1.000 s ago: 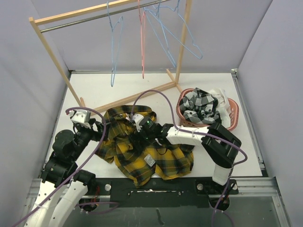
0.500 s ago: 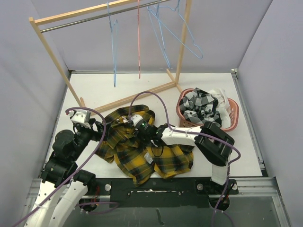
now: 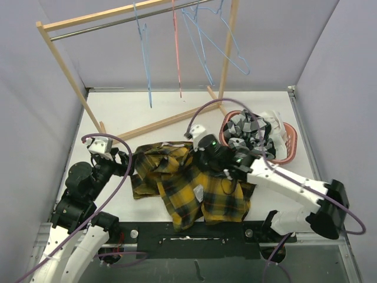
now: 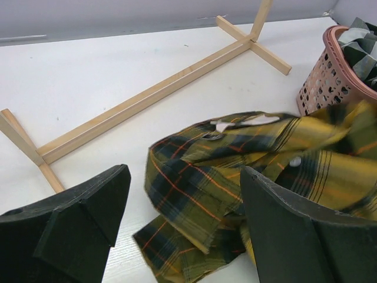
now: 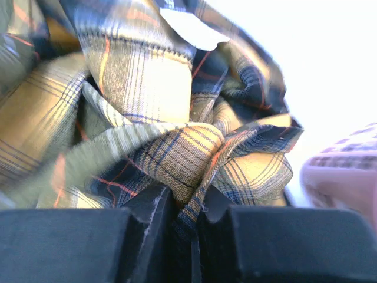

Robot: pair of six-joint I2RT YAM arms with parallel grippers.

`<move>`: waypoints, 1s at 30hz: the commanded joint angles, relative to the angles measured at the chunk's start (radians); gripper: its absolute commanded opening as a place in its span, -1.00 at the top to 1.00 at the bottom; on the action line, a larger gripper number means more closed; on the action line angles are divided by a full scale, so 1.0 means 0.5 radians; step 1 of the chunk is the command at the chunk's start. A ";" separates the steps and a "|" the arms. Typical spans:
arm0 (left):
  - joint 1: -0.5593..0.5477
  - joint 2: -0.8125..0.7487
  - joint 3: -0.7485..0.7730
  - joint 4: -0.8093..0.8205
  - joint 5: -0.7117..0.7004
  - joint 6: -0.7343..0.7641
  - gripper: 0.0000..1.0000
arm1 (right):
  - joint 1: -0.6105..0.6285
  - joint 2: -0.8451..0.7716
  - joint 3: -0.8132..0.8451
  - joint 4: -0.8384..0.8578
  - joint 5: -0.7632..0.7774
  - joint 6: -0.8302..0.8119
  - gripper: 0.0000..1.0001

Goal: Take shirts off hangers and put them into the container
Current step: Pick up the shirt from the center of the board, then place the shirt in the bin.

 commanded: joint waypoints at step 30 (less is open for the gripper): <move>0.016 -0.038 0.038 0.059 -0.007 0.016 -0.48 | -0.916 -0.118 2.644 -1.221 0.549 -0.478 1.00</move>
